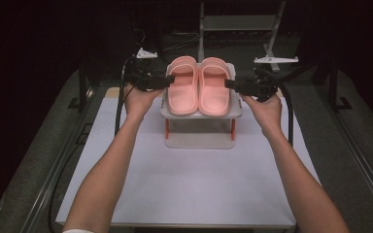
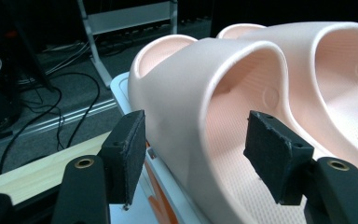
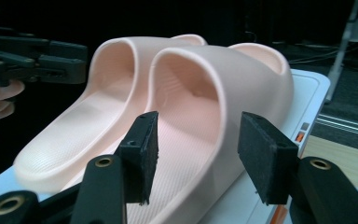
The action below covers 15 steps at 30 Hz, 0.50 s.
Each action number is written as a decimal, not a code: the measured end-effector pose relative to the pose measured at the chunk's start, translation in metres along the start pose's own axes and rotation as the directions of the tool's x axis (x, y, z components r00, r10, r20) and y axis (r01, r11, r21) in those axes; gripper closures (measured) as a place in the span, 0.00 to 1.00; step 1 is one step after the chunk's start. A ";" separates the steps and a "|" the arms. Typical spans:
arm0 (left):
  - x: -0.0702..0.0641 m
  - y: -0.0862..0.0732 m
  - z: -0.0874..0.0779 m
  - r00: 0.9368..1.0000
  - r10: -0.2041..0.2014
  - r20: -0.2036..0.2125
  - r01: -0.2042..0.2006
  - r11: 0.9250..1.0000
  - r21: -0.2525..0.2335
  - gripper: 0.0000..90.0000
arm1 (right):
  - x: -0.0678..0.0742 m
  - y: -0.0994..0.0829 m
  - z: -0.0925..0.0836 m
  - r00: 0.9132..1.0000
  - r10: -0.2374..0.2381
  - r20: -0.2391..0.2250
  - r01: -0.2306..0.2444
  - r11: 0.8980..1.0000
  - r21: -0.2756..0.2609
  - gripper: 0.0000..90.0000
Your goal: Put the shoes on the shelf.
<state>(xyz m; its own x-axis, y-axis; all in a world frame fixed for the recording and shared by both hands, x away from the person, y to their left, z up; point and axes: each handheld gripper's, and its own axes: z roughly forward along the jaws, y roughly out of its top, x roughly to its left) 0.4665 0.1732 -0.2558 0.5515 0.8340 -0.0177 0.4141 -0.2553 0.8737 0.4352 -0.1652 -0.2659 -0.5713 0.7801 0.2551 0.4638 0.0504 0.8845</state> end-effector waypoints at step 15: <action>0.004 -0.017 -0.015 1.000 -0.016 -0.015 0.015 1.000 -0.026 0.34 | 0.010 -0.009 -0.025 0.988 -0.053 -0.148 0.054 0.999 0.001 0.47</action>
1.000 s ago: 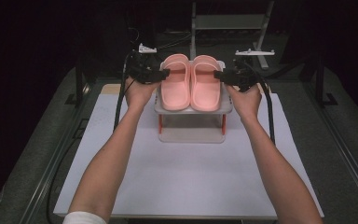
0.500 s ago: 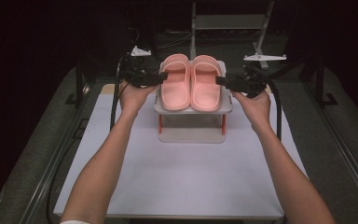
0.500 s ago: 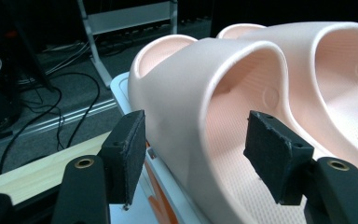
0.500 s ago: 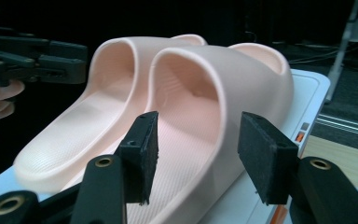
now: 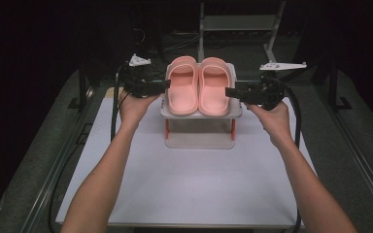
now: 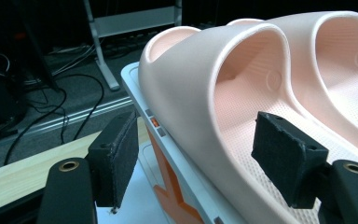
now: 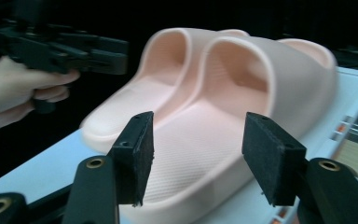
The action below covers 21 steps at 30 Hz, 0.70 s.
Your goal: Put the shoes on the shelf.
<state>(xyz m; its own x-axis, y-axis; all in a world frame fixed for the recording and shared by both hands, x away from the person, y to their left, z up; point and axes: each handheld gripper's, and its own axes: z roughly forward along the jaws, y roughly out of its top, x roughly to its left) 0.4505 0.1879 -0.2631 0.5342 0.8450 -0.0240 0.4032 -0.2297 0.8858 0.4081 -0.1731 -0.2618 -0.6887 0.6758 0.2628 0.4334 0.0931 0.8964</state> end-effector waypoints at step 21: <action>-0.005 -0.014 -0.019 1.000 -0.018 0.023 0.019 0.999 -0.033 0.25 | 0.016 -0.022 -0.013 0.997 -0.026 -0.074 0.028 0.999 0.034 0.45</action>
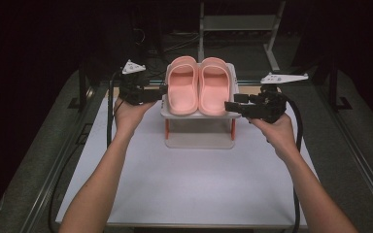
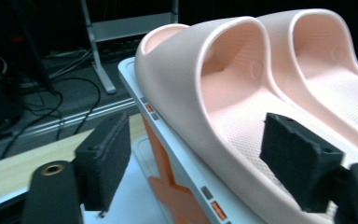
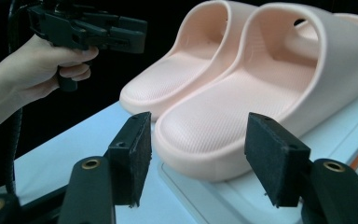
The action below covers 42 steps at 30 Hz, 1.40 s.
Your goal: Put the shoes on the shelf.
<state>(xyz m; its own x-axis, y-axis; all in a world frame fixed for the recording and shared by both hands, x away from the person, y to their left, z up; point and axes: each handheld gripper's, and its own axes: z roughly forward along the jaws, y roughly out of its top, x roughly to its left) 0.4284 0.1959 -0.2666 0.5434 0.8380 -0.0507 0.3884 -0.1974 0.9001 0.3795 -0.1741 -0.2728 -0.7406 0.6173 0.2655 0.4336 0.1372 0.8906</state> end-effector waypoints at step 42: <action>-0.008 -0.037 -0.026 1.000 0.018 0.005 -0.018 1.000 -0.011 0.19 | 0.011 -0.058 -0.020 0.992 0.026 -0.122 -0.024 0.999 0.021 0.41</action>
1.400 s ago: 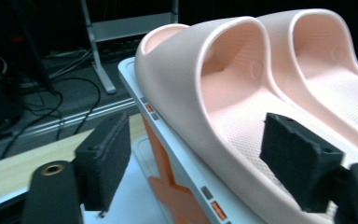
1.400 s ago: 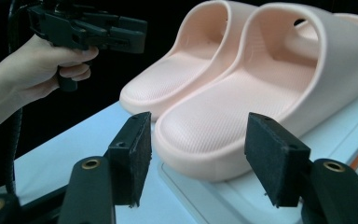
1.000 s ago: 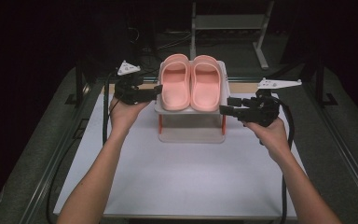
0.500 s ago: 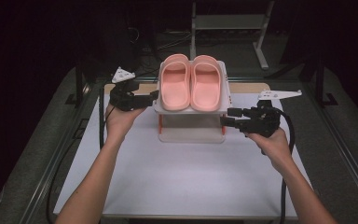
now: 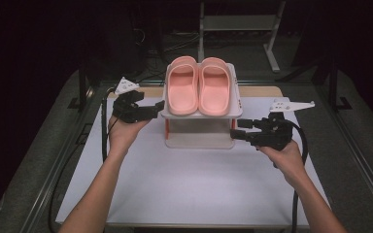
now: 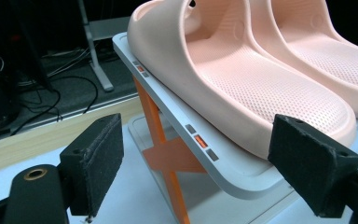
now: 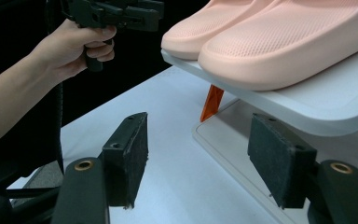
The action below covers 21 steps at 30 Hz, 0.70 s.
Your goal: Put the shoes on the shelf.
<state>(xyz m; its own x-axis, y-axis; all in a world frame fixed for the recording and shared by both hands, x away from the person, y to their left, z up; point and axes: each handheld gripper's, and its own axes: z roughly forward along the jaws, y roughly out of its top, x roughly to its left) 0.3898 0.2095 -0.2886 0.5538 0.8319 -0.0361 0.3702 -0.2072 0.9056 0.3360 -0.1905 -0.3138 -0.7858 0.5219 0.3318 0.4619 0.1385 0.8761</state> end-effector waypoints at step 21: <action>-0.005 -0.022 -0.008 1.000 0.006 -0.002 -0.006 1.000 0.009 0.19 | 0.003 -0.029 -0.003 1.000 0.009 -0.004 -0.009 1.000 0.016 0.38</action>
<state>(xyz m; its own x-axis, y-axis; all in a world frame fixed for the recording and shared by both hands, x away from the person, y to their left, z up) 0.3730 0.2144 -0.3053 0.5545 0.8317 -0.0302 0.3740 -0.2166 0.9018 0.3190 -0.1959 -0.3371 -0.7833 0.5199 0.3408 0.4752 0.1472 0.8675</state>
